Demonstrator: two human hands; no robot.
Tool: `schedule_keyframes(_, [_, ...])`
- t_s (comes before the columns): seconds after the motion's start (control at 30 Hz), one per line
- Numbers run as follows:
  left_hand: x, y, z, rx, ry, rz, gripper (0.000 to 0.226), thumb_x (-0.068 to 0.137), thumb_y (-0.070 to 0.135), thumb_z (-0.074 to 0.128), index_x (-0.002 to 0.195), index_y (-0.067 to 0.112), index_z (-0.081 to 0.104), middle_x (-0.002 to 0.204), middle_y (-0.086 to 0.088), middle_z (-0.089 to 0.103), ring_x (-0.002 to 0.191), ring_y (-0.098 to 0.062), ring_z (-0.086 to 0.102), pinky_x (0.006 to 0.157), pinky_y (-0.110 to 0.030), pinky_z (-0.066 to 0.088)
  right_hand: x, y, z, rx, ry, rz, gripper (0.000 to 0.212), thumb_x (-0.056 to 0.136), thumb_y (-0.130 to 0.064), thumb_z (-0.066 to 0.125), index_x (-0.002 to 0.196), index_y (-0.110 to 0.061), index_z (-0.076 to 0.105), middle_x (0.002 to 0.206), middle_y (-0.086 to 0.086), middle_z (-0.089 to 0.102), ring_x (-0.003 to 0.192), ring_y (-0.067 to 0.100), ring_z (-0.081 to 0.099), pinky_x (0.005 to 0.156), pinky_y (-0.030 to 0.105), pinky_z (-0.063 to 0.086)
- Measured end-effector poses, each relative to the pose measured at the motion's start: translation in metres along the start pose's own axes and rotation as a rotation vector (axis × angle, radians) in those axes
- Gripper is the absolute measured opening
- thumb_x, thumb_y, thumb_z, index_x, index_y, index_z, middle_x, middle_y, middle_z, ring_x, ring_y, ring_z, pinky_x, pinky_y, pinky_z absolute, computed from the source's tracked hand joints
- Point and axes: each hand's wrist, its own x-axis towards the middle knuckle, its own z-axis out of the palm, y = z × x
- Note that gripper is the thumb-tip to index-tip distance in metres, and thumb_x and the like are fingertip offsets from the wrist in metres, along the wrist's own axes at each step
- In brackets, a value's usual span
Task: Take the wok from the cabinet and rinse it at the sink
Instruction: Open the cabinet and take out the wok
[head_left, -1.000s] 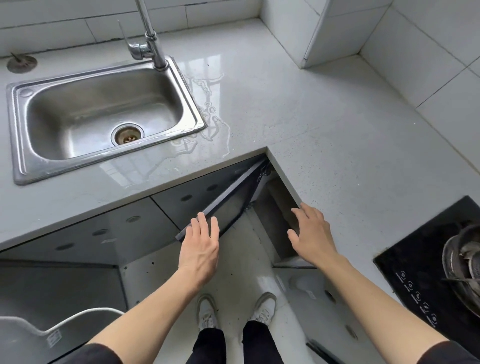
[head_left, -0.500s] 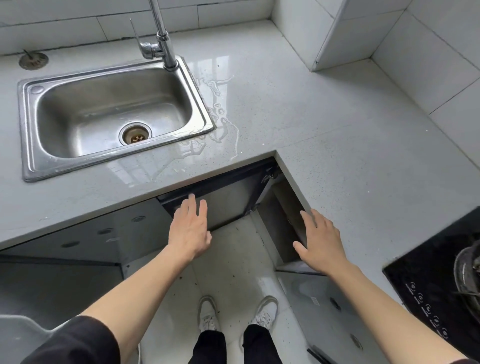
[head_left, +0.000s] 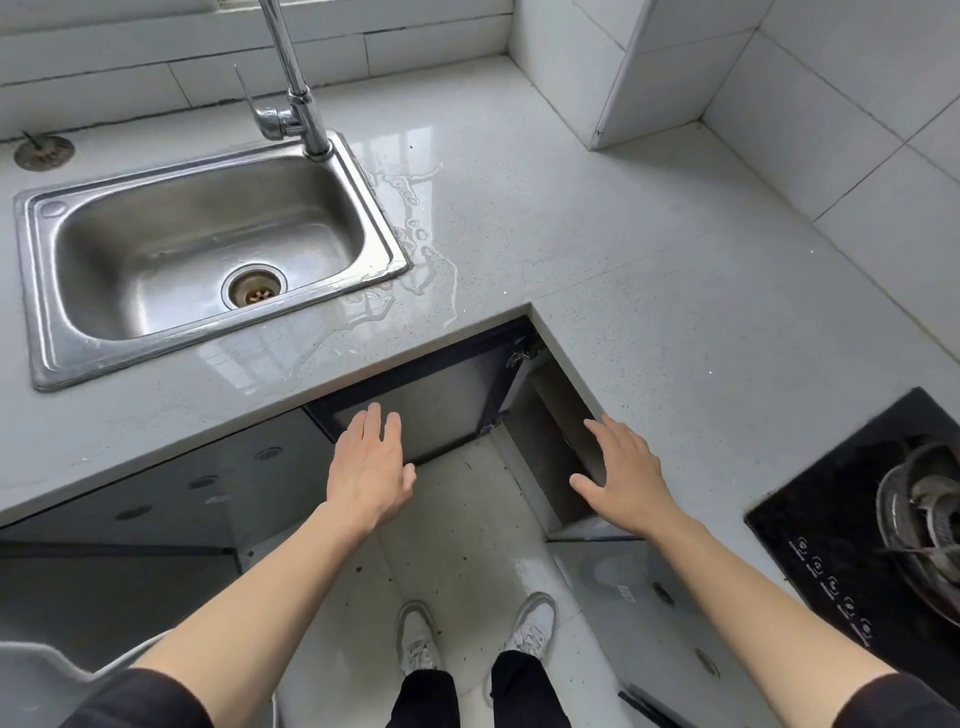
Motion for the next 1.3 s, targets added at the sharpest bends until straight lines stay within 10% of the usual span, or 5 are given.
schedule_keyframes(1.3, [-0.014, 0.083, -0.026, -0.104, -0.028, 0.572, 0.043, 0.091, 0.036, 0.053, 0.126, 0.011, 0.053, 0.135, -0.005, 0.049, 0.132, -0.029, 0.039, 0.097, -0.039, 0.045, -0.108, -0.019, 0.072, 0.205, 0.052, 0.327, 0.062, 0.094, -0.038, 0.051, 0.149, -0.022, 0.028, 0.158, 0.0, 0.022, 0.146, 0.02, 0.014, 0.118, 0.039, 0.019])
